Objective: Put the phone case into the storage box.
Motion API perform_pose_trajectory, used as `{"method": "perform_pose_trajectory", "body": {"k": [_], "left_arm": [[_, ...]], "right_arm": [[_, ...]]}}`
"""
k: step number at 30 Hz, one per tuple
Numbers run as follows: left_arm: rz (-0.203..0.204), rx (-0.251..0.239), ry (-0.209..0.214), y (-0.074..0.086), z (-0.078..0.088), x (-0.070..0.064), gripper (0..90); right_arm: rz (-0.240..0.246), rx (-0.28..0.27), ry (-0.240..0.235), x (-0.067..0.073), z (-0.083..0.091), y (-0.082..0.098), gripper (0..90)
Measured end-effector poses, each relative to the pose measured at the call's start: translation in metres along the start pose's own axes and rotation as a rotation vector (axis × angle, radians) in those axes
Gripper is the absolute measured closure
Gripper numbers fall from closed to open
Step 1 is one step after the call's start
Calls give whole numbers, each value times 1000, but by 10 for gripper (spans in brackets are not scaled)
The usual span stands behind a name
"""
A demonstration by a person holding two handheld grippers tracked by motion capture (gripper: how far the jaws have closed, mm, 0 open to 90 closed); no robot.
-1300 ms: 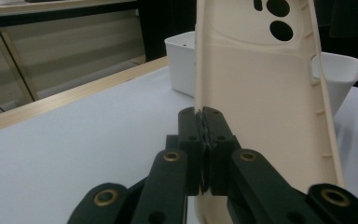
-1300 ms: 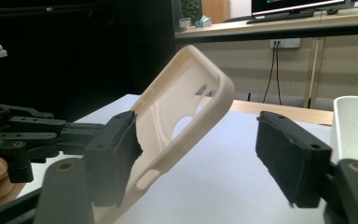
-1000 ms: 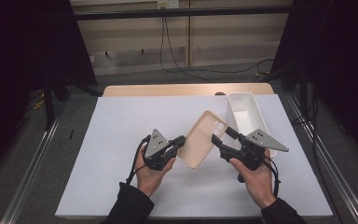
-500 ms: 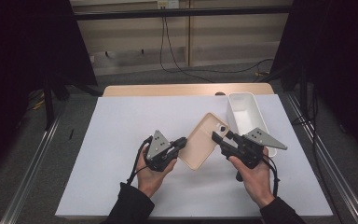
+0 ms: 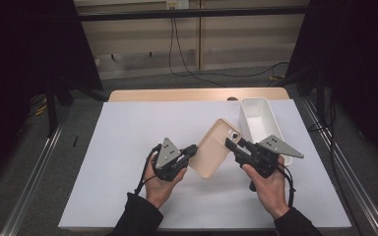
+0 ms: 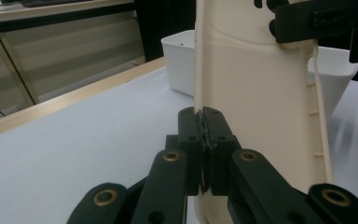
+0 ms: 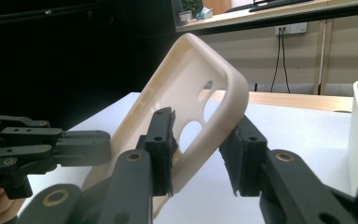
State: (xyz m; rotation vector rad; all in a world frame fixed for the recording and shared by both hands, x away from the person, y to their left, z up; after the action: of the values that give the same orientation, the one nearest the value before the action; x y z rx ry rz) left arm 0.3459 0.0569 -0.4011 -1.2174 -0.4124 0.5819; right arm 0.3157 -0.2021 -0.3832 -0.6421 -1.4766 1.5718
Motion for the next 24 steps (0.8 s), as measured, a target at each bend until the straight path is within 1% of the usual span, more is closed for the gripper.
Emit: {"method": "perform_pose_trajectory", "body": {"k": [6, 11, 16, 18, 20, 21, 22, 23, 24], "left_arm": [[-6, 16, 8, 2, -3, -2, 869], [-15, 34, 18, 4, -6, -4, 862], [1, 44, 35, 6, -9, -4, 855], [10, 47, 35, 7, -10, -3, 851], [15, 49, 44, 8, -11, -1, 839], [18, 51, 36, 9, -10, 0, 789], [25, 52, 37, 9, -11, 1, 725], [26, 49, 40, 9, -11, 1, 682], [27, 48, 41, 9, -11, 1, 666]], "right_arm": [[18, -18, -15, 1, 2, -2, 741], [20, -27, -23, 1, 2, -3, 782], [23, -35, -39, 2, 3, -4, 806], [32, -38, -46, 3, 3, -4, 809], [41, -39, -53, 5, 3, -4, 811], [51, -39, -52, 5, 3, -4, 812], [60, -40, -49, 6, 3, -4, 812], [59, -43, -52, 6, 3, -4, 812], [61, -43, -54, 5, 3, -4, 812]]}}
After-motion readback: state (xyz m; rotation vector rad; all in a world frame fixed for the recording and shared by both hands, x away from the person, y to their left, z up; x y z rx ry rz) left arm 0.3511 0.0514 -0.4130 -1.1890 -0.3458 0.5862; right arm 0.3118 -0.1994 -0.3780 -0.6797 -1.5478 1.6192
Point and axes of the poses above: each handheld gripper's, and its own axes: z roughly backward along the jaws, y roughly out of its underside, x roughly to its left, the point moved 1 cm from there along -z, roughly forward along the jaws, and after that the axes turned 3 degrees about z, right-handed, at the moved point
